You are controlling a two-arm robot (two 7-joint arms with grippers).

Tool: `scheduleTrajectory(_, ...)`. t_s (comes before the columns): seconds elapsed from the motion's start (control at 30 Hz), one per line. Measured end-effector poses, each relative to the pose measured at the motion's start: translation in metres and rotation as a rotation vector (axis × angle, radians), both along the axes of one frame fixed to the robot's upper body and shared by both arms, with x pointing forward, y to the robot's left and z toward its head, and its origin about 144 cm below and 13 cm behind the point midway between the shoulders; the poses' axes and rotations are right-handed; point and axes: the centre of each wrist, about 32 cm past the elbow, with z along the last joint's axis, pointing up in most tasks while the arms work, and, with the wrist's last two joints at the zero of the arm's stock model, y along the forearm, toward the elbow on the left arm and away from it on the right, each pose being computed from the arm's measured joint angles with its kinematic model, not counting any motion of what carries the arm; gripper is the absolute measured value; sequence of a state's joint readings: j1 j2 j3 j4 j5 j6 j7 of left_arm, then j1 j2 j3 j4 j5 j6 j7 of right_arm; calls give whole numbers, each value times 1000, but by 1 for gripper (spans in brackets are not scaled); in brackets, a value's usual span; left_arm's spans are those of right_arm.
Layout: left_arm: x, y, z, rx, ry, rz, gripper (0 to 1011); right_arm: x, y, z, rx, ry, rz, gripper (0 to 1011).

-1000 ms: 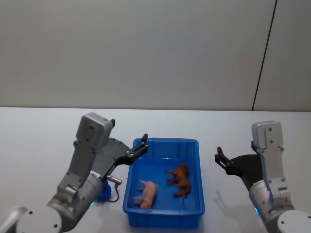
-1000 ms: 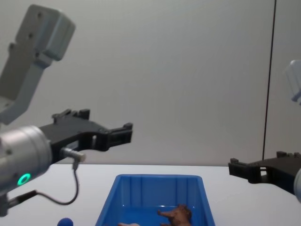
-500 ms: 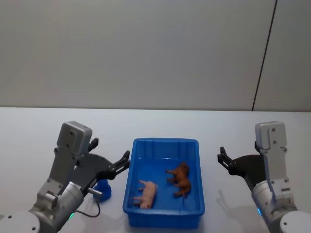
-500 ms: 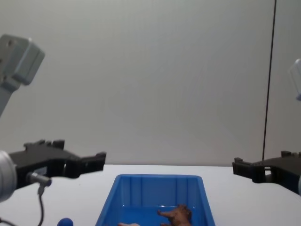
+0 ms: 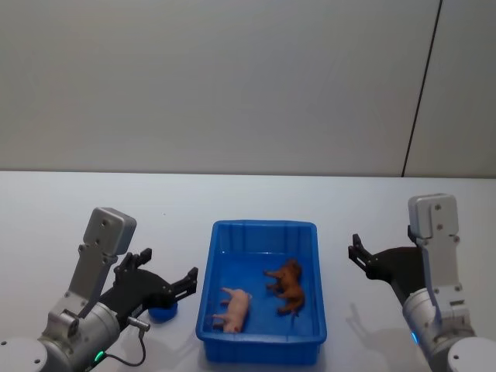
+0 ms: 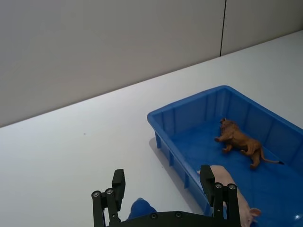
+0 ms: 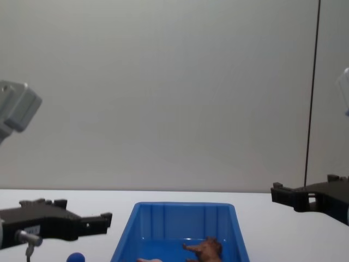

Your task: Pick up the two dolls from the table and place them into the box.

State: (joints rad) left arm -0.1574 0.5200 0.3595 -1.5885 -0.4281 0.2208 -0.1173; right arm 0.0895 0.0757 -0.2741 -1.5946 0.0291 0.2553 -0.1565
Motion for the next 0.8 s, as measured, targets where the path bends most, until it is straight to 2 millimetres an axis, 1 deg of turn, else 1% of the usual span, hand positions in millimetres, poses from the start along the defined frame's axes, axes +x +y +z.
scheduleTrajectory(0.17,5,2,-7,-15,37,-21,1001,0,0,0,0,0,-1,1001)
scheduleTrajectory(0.47,16,-1,-19,-36,79,-53,1001,0,0,0,0,0,-1,1001)
scheduleTrajectory(0.8,23,-3,-23,-34,93,-57,1001,0,0,0,0,-1,-1,1001)
